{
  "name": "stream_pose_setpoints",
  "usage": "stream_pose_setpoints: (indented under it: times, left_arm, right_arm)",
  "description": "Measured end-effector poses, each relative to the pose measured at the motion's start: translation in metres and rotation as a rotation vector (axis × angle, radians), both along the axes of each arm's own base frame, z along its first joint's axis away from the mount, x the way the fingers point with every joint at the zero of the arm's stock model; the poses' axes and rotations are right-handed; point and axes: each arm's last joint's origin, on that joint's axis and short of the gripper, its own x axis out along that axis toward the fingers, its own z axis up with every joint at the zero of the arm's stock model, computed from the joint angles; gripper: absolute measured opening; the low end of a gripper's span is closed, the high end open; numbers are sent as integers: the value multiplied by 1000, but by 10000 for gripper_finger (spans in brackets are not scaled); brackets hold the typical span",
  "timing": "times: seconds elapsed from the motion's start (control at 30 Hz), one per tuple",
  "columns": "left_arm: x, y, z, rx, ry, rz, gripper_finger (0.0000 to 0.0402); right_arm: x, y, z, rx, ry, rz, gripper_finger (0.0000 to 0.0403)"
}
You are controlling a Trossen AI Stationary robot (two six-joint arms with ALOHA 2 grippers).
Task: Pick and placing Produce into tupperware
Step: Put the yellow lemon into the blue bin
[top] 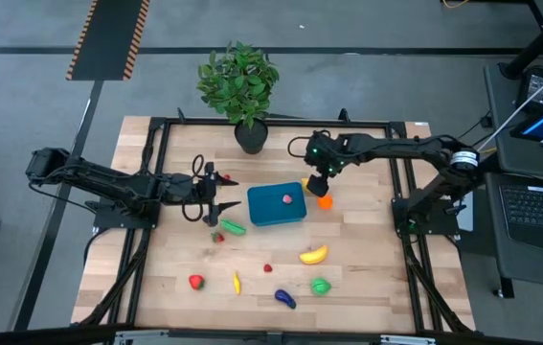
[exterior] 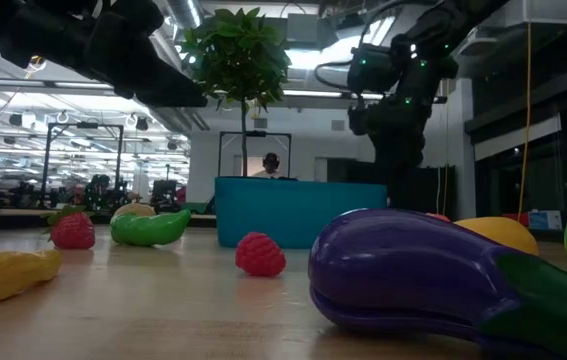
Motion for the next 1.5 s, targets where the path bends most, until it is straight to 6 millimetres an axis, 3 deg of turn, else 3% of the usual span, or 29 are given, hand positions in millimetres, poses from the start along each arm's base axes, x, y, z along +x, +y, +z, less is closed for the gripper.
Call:
stream_pose_setpoints:
  times: [0.43,1.5]
  left_arm:
    - [0,0,0,0,0,0,261]
    - [-1,0,-4,1,41,1,261]
  right_arm:
    - [10,-3,-10,27,-45,15,282]
    - [20,-6,-46,60,39,15,282]
